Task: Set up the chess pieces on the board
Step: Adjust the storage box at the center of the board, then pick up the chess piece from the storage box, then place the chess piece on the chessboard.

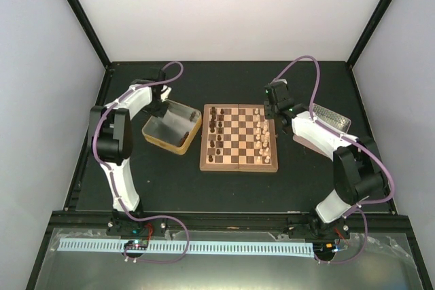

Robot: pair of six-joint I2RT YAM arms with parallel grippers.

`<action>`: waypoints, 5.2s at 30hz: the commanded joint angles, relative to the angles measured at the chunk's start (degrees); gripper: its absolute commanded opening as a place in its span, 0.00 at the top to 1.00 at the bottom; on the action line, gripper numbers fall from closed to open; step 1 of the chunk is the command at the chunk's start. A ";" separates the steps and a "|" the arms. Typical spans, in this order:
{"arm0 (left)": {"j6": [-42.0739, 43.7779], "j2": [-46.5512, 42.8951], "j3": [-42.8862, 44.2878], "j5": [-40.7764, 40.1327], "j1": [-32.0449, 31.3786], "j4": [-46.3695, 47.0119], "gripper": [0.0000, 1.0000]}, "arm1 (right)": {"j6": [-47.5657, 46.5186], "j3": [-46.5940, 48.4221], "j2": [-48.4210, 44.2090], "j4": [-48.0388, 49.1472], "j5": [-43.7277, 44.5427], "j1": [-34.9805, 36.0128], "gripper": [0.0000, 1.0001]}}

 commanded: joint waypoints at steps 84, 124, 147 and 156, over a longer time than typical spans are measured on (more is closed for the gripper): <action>-16.97 -24.84 -14.26 42.18 -17.78 16.36 0.99 | 7.18 17.84 2.08 -12.77 -59.18 -0.83 0.32; -21.49 -13.92 -18.21 13.40 -43.10 19.39 0.82 | 26.34 -23.19 -35.53 -1.86 -35.64 -0.84 0.50; -37.98 -23.97 -23.96 14.12 -38.02 24.23 0.63 | 17.82 -17.58 -19.67 -2.75 -34.89 7.40 0.52; -44.34 -41.48 -33.10 11.36 -31.24 25.76 0.57 | 17.55 -10.57 -5.62 -4.27 -21.62 17.08 0.52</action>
